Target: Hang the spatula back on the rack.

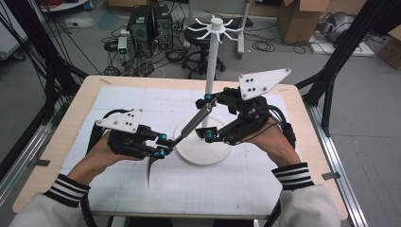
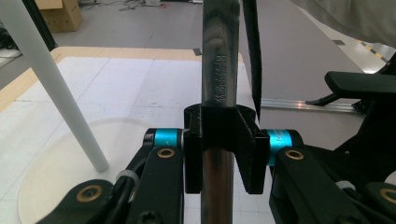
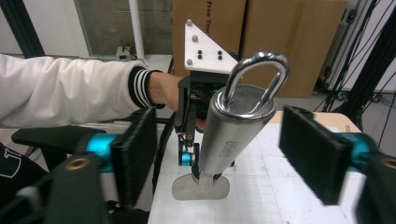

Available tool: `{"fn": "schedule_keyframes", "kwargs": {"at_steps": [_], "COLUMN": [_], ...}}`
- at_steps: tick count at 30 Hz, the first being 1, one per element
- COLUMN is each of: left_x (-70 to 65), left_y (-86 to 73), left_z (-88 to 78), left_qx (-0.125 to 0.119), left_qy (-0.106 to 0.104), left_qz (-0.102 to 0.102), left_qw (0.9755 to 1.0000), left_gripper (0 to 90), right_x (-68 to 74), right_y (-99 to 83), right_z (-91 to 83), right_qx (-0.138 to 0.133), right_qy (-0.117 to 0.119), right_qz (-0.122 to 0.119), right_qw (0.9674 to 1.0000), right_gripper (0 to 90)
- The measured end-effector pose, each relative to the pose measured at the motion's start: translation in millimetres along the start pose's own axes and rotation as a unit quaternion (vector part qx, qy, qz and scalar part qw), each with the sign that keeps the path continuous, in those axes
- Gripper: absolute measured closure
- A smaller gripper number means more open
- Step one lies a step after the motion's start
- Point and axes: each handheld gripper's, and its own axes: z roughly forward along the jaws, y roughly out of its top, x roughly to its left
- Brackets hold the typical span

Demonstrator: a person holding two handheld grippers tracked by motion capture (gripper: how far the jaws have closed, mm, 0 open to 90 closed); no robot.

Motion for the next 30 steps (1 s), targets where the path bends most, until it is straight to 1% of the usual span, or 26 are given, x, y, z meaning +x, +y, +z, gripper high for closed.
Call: {"fn": "schedule_keyframes", "kwargs": {"at_steps": [2, 3, 4, 5, 7, 9, 10, 11, 12, 13, 15, 16, 17, 19, 20, 21, 23, 24, 26, 29, 30], "left_x": [-0.5, -0.5, -0.8, -0.8, -1.1, -1.2, -1.5, -1.2, -0.9, -0.9, -1.1, -1.1, -1.5, -1.2, -0.9, -0.9, -0.3, 0.3, 0.0, -0.4, -1.1], "left_y": [0.2, 0.2, 0.2, 0.2, 0.2, 0.3, 0.3, 0.2, 0.2, 0.2, 0.1, 0.1, 0.0, -0.4, -0.5, -0.5, -0.7, -0.6, -0.7, -0.2, 0.1], "left_z": [-0.2, -0.2, -0.8, -0.8, -1.7, -2.0, -2.0, -2.2, -2.2, -2.2, -1.1, -1.1, -0.4, 0.3, 0.7, 0.7, 1.2, 0.9, 1.2, 1.3, 1.7], "left_qx": [-0.004, -0.004, -0.006, -0.006, -0.002, -0.002, -0.005, -0.006, -0.004, -0.004, -0.003, -0.003, 0.000, 0.003, 0.004, 0.004, 0.000, 0.002, 0.000, 0.000, -0.001], "left_qy": [-0.001, -0.001, -0.003, -0.003, -0.003, -0.003, -0.003, -0.003, -0.003, -0.003, -0.004, -0.004, -0.003, -0.004, -0.003, -0.003, -0.004, -0.004, -0.003, 0.003, 0.009], "left_qz": [-0.002, -0.002, 0.001, 0.001, 0.005, 0.005, 0.003, 0.003, 0.004, 0.004, 0.007, 0.007, 0.008, 0.008, 0.009, 0.009, 0.005, 0.007, 0.005, 0.005, 0.006], "left_qw": [1.0000, 1.0000, 1.0000, 1.0000, 1.0000, 1.0000, 1.0000, 1.0000, 1.0000, 1.0000, 1.0000, 1.0000, 1.0000, 1.0000, 0.9999, 0.9999, 1.0000, 1.0000, 1.0000, 1.0000, 0.9999], "left_gripper": [74.7, 74.7, 74.7, 74.7, 74.7, 74.7, 74.7, 74.7, 74.7, 74.7, 74.7, 74.7, 74.7, 74.6, 74.6, 74.6, 74.6, 74.6, 74.4, 73.7, 73.2], "right_x": [-0.4, -0.2, -0.4, 0.6, 0.8, 1.1, 1.3, 0.3, 1.1, 1.5, 1.7, 1.0, 0.8, 0.4, 0.1, 0.9, 0.1, -0.3, -0.2, -0.3, -0.2], "right_y": [0.0, -0.2, -0.1, -0.1, 0.3, 0.1, 0.0, 0.1, -0.2, -0.3, -0.3, -0.5, -1.0, -1.2, -1.2, -0.9, -0.3, 0.2, 1.5, 3.8, 4.6], "right_z": [0.5, 0.9, 1.2, 1.1, 0.5, -0.1, -0.1, 0.8, 1.3, 1.7, 2.2, 2.3, 2.9, 3.6, 3.9, 3.8, 4.1, 4.3, 4.3, 5.5, 5.8], "right_qx": [0.001, 0.002, 0.002, 0.002, -0.006, -0.009, -0.011, -0.014, -0.010, -0.009, -0.008, -0.010, -0.010, -0.010, -0.009, -0.004, -0.006, -0.006, -0.002, -0.003, -0.003], "right_qy": [-0.001, 0.002, 0.002, 0.002, -0.008, -0.009, -0.007, -0.006, -0.004, -0.001, -0.005, -0.003, 0.003, 0.005, 0.004, 0.006, 0.002, 0.000, -0.001, -0.003, -0.005], "right_qz": [0.002, 0.005, 0.000, 0.001, -0.008, -0.008, -0.006, -0.013, -0.010, -0.007, -0.008, -0.008, -0.003, 0.002, 0.001, 0.011, 0.013, 0.015, 0.020, 0.016, 0.018], "right_qw": [1.0000, 1.0000, 1.0000, 1.0000, 0.9999, 0.9999, 0.9999, 0.9998, 0.9999, 0.9999, 0.9999, 0.9999, 0.9999, 0.9999, 1.0000, 0.9999, 0.9999, 0.9999, 0.9998, 0.9999, 0.9998], "right_gripper": [35.7, 38.5, 41.5, 44.7, 53.5, 55.3, 58.2, 58.8, 59.2, 61.9, 66.0, 66.5, 67.4, 68.1, 68.2, 68.5, 68.6, 68.7, 68.7, 68.8, 68.9]}}
